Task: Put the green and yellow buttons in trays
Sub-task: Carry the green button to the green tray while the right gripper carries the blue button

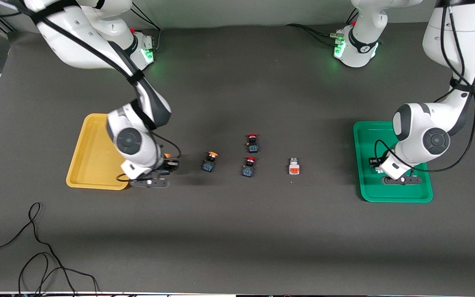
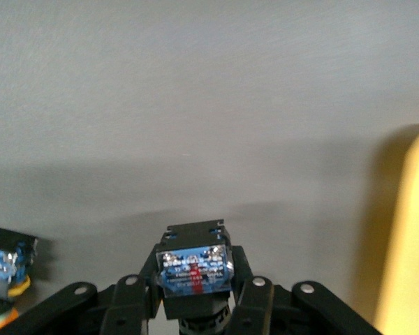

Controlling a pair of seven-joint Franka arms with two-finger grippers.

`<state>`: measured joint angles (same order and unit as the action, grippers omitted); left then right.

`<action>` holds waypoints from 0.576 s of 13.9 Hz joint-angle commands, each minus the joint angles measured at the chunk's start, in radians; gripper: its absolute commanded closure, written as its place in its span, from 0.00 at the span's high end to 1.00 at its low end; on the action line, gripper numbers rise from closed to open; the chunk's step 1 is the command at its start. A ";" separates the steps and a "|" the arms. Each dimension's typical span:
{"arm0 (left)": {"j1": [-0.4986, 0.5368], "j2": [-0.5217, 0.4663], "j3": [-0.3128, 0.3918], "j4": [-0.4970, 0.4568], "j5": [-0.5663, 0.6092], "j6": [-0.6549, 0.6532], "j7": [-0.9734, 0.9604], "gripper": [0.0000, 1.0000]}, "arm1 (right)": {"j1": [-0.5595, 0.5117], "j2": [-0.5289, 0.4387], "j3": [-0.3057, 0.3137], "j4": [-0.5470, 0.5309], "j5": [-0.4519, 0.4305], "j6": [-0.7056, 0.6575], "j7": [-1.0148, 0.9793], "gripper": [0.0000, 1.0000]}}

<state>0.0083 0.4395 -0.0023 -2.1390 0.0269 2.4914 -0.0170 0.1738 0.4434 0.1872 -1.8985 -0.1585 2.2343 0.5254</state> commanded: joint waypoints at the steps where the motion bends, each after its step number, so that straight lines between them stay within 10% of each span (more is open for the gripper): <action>1: -0.004 -0.036 0.001 -0.004 0.015 -0.012 0.034 1.00 | -0.046 -0.093 -0.012 -0.033 0.013 -0.070 -0.101 0.00; 4: 0.005 -0.093 0.001 0.059 0.015 -0.072 0.037 1.00 | -0.057 -0.104 -0.133 -0.039 0.143 -0.073 -0.311 0.00; 8: 0.018 -0.139 0.001 0.330 0.002 -0.484 0.071 1.00 | -0.057 -0.103 -0.230 -0.123 0.200 0.011 -0.485 0.00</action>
<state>0.0178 0.3222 -0.0007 -1.9426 0.0292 2.1904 0.0272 0.1075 0.3556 -0.0211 -1.9538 0.0165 2.1827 0.1022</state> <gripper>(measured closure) 0.000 0.586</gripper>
